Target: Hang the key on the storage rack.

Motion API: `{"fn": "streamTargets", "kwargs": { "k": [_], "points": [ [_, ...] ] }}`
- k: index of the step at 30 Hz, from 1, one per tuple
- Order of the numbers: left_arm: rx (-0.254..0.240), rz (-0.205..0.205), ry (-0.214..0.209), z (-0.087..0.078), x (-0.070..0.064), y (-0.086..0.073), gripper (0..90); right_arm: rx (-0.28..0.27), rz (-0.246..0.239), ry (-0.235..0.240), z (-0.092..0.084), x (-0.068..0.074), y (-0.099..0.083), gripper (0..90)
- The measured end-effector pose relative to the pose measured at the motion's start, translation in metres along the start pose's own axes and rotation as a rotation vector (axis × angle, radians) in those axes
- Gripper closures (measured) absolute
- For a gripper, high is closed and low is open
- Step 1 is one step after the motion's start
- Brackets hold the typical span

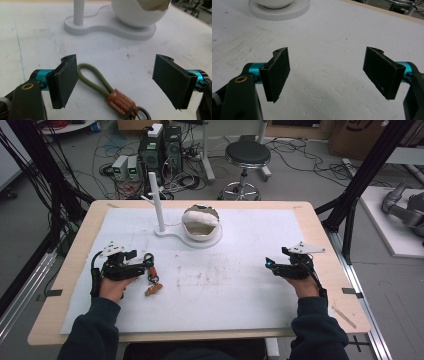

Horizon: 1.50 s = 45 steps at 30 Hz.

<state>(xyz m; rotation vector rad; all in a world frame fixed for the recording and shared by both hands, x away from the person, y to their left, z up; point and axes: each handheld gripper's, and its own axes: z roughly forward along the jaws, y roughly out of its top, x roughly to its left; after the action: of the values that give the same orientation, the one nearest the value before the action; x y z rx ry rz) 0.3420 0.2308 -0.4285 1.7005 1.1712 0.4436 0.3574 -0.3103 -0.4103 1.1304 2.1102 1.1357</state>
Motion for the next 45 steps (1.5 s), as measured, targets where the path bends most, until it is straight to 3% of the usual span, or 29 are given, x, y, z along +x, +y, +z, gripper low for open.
{"fn": "streamTargets", "kwargs": {
  "k": [4,7,13,16,17,20,21,25,28,29,30,31,32,33,35,37,40,42,44,45],
  "points": [
    [0.087,-0.008,0.054,0.005,-0.007,-0.005,22.8,0.002,-0.005,0.011,0.001,0.000,0.000,21.9],
    [0.133,-0.010,0.057,0.009,-0.012,-0.008,33.0,0.005,0.002,0.010,0.003,-0.002,-0.001,21.9],
    [0.201,-0.014,0.087,0.016,-0.015,-0.013,40.5,0.009,0.004,0.010,0.004,-0.002,-0.001,22.2],
    [0.231,0.021,0.083,0.021,-0.020,-0.015,46.2,0.008,-0.005,0.009,0.005,-0.002,0.000,22.8],
    [0.244,0.056,0.112,0.023,-0.024,-0.014,45.9,0.009,-0.008,0.009,0.005,-0.002,0.000,22.8],
    [0.260,0.111,0.135,0.025,-0.027,-0.013,50.1,0.015,-0.003,0.009,0.004,0.000,0.000,22.9],
    [0.262,0.122,0.134,0.025,-0.027,-0.013,54.7,0.014,0.000,0.008,0.004,0.000,0.000,22.9],
    [0.262,0.135,0.116,0.026,-0.024,-0.012,57.3,0.011,-0.006,0.009,0.004,0.000,0.000,22.9],
    [0.240,0.139,0.062,0.026,-0.020,-0.011,61.2,0.012,-0.002,0.012,0.004,0.000,0.000,22.9],
    [0.209,0.150,0.014,0.026,-0.019,-0.011,68.4,0.012,-0.004,0.011,0.004,0.000,0.000,23.0],
    [0.199,0.189,-0.001,0.027,-0.019,-0.011,72.3,0.013,-0.007,0.011,0.004,0.000,0.000,22.9],
    [0.193,0.230,-0.005,0.029,-0.021,-0.012,72.7,0.013,-0.007,0.012,0.004,0.000,0.000,22.9],
    [0.194,0.243,0.004,0.030,-0.022,-0.012,72.1,0.014,-0.003,0.013,0.004,0.000,0.000,23.0],
    [0.191,0.224,0.013,0.030,-0.022,-0.012,69.7,0.013,-0.004,0.015,0.004,0.000,0.000,23.0],
    [0.172,0.160,0.040,0.029,-0.022,-0.010,53.3,0.013,-0.006,0.010,0.004,-0.001,-0.001,23.1],
    [0.149,0.112,0.072,0.025,-0.023,-0.007,46.7,0.013,-0.007,0.012,0.004,-0.002,-0.001,23.2],
    [0.163,0.094,0.106,0.024,-0.026,-0.008,44.8,0.017,-0.003,0.013,0.004,-0.001,-0.001,23.2],
    [0.214,0.098,0.109,0.031,-0.030,-0.012,44.8,0.017,-0.009,0.013,0.004,-0.001,-0.001,23.2],
    [0.241,0.159,0.143,0.035,-0.036,-0.014,44.2,0.019,-0.008,0.014,0.004,-0.001,-0.001,23.2],
    [0.245,0.164,0.153,0.036,-0.037,-0.014,45.2,0.020,-0.005,0.014,0.004,-0.001,-0.001,23.2]
  ]
}}
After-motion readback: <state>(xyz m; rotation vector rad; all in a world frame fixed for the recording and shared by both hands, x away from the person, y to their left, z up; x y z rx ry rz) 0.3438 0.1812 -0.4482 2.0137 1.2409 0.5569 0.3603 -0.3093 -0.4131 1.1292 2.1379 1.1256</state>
